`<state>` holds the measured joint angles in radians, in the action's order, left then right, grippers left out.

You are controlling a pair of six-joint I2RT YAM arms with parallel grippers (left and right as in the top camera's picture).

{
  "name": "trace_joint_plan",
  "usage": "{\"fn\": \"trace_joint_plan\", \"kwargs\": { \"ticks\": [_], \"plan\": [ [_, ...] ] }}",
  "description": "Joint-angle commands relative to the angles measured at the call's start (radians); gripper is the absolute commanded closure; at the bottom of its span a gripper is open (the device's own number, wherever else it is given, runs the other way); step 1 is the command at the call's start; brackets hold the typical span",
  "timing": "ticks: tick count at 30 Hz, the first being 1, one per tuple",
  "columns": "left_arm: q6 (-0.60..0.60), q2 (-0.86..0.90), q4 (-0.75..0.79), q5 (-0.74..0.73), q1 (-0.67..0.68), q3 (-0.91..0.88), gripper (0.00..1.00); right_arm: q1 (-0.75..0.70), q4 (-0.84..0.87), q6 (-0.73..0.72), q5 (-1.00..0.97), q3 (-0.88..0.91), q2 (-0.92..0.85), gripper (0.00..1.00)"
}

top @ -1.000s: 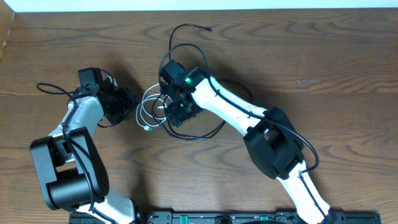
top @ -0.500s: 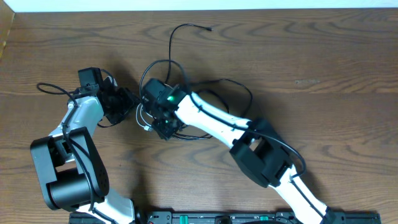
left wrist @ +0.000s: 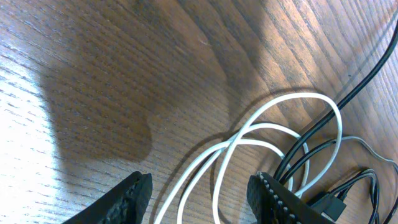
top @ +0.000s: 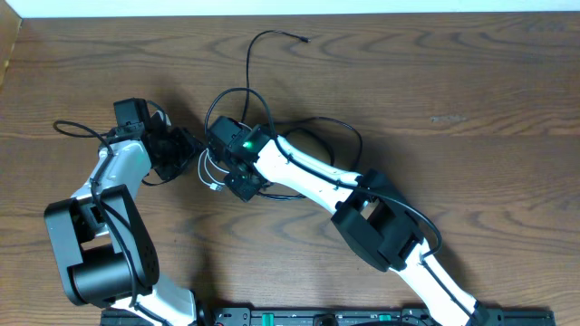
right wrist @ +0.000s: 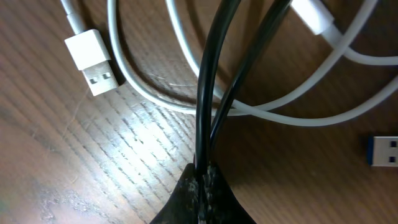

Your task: Untangle cables

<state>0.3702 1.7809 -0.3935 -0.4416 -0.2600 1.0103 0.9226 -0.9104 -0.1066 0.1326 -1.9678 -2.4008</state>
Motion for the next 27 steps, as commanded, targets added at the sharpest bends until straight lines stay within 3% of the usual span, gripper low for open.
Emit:
{"fn": "trace_joint_plan", "kwargs": {
  "ticks": [1,6,13,18,22,25,27],
  "plan": [
    [0.01,-0.017,-0.005,0.009,-0.003,0.014,0.45,-0.027,0.015,-0.016,-0.03,-0.013,0.066,0.99],
    [0.01,-0.017,-0.005,0.009,-0.003,0.014,0.44,-0.045,0.081,-0.06,0.0,-0.013,0.092,0.99],
    [0.01,-0.017,-0.005,0.009,-0.003,0.014,0.45,-0.039,0.231,-0.08,0.231,-0.013,0.091,0.99],
    [0.01,-0.017,-0.005,0.009,-0.003,0.014,0.45,-0.019,0.334,-0.08,0.237,-0.013,0.091,0.98],
    [0.01,-0.017,-0.005,0.009,-0.003,0.014,0.45,-0.018,0.34,-0.079,0.212,-0.013,0.091,0.53],
    [0.01,-0.017,-0.005,0.009,-0.003,0.014,0.45,-0.018,0.322,-0.08,0.134,-0.013,0.091,0.37],
    [0.01,-0.017,-0.005,0.01,-0.003,0.014,0.45,-0.019,0.311,-0.08,0.077,-0.013,0.091,0.32]
  ]
}}
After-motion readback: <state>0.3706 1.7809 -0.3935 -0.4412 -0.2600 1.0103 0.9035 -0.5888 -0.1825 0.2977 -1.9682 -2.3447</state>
